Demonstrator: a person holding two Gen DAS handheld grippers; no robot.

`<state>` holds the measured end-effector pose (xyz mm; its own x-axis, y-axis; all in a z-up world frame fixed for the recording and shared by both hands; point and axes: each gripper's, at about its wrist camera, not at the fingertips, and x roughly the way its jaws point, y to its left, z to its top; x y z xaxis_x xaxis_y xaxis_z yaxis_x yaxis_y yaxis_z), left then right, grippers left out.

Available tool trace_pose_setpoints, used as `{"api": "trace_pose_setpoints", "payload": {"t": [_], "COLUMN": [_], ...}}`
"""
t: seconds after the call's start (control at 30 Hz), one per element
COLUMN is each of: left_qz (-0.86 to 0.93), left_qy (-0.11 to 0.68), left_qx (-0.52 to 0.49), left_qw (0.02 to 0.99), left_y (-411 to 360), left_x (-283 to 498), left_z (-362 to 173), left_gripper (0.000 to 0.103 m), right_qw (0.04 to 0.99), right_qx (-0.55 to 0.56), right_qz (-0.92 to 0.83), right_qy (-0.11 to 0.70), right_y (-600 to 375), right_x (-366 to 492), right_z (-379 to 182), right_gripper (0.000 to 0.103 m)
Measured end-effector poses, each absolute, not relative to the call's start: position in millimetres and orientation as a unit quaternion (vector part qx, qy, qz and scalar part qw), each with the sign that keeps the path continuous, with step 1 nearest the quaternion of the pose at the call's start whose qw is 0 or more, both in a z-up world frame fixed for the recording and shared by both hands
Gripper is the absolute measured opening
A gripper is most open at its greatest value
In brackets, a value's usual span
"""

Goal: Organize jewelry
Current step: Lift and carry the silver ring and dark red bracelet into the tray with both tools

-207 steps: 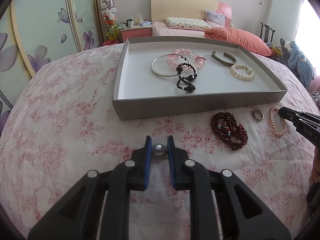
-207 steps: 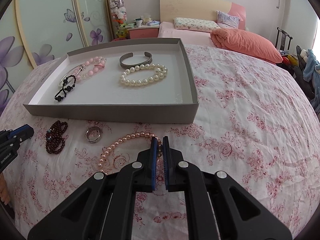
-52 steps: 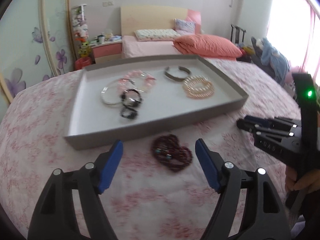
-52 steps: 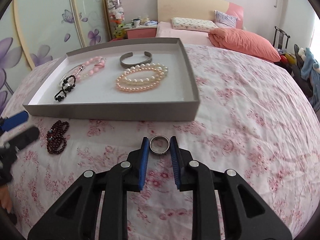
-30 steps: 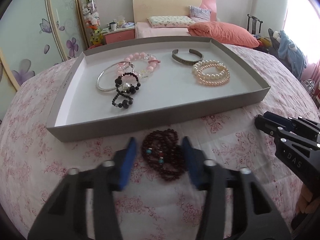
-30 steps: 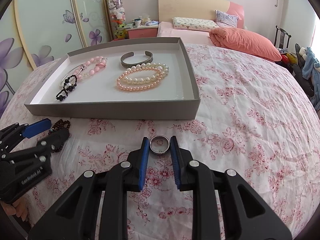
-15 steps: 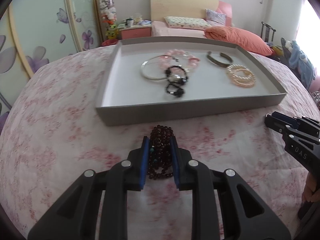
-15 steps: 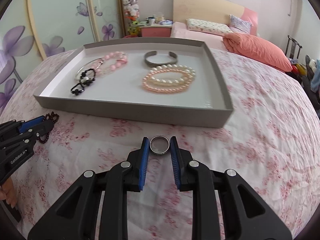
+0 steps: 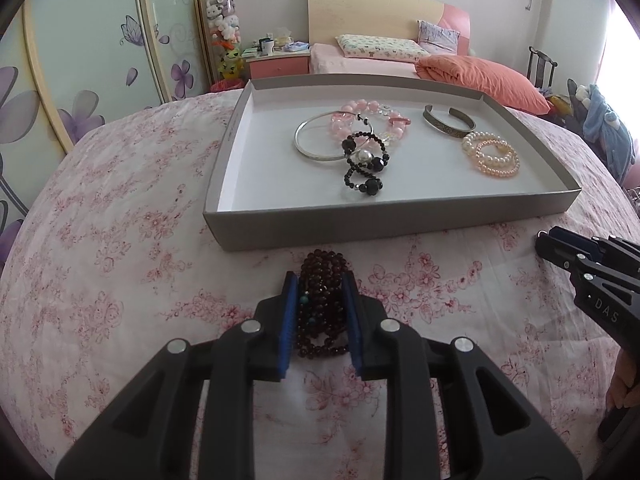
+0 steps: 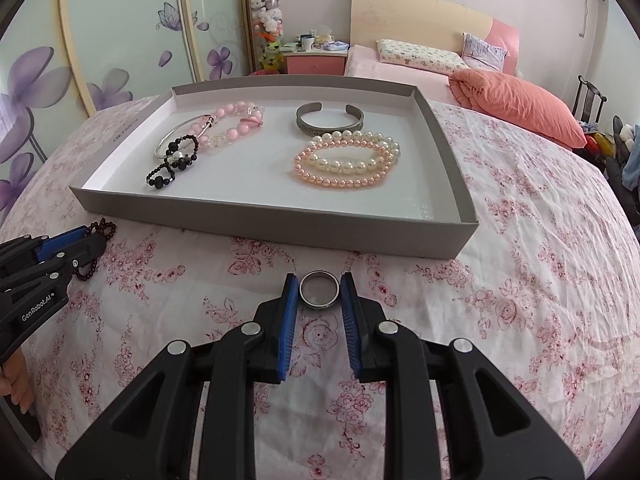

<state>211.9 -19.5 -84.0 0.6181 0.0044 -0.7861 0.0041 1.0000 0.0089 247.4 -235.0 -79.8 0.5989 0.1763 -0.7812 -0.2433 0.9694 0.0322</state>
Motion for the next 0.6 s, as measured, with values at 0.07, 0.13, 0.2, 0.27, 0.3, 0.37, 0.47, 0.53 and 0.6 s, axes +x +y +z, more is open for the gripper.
{"api": "trace_pose_setpoints", "payload": {"t": [0.07,0.13,0.2,0.27,0.3,0.37,0.47,0.53,0.6], "left_qz": [0.000,0.000,0.000,0.000,0.000,0.000,-0.001,-0.002,-0.003], "left_qy": [0.437,0.437,0.437,0.437,0.437,0.437,0.437,0.437,0.437], "left_qx": [0.005,0.005,0.005,0.006,0.006,0.005,0.004,0.003,0.001], "left_qw": [0.899,0.899,0.899,0.899,0.899,0.899,0.899,0.899,0.899], "left_y": [-19.2,-19.5,-19.7,-19.6,-19.7,-19.5,-19.7,-19.1,-19.1], "left_x": [211.9,212.0,212.6,212.7,212.7,212.7,212.7,212.8,213.2], "left_z": [-84.1,-84.0,-84.3,-84.4,-84.4,-84.4,-84.4,-84.7,-84.3], "left_gripper": [0.024,0.024,0.024,0.024,0.024,0.024,0.024,0.024,0.024], "right_qw": [0.893,0.893,0.893,0.893,0.893,0.893,0.893,0.893,0.893], "right_qx": [-0.039,-0.039,-0.039,-0.038,-0.038,-0.038,-0.038,-0.039,-0.038], "right_qz": [0.117,0.118,0.118,0.118,0.118,0.118,0.118,0.118,0.117], "right_qy": [0.432,0.432,0.432,0.432,0.432,0.432,0.432,0.432,0.432], "right_y": [-234.9,-234.9,-234.8,-234.8,-234.8,-234.7,-234.7,-234.7,-234.8], "right_x": [247.2,247.2,247.3,247.3,247.3,247.3,247.3,247.4,247.5], "right_z": [-79.7,-79.9,-79.8,-80.0,-79.7,-79.9,-79.9,-79.7,-79.6], "right_gripper": [0.023,0.023,0.023,0.023,0.023,0.023,0.023,0.023,0.023]}}
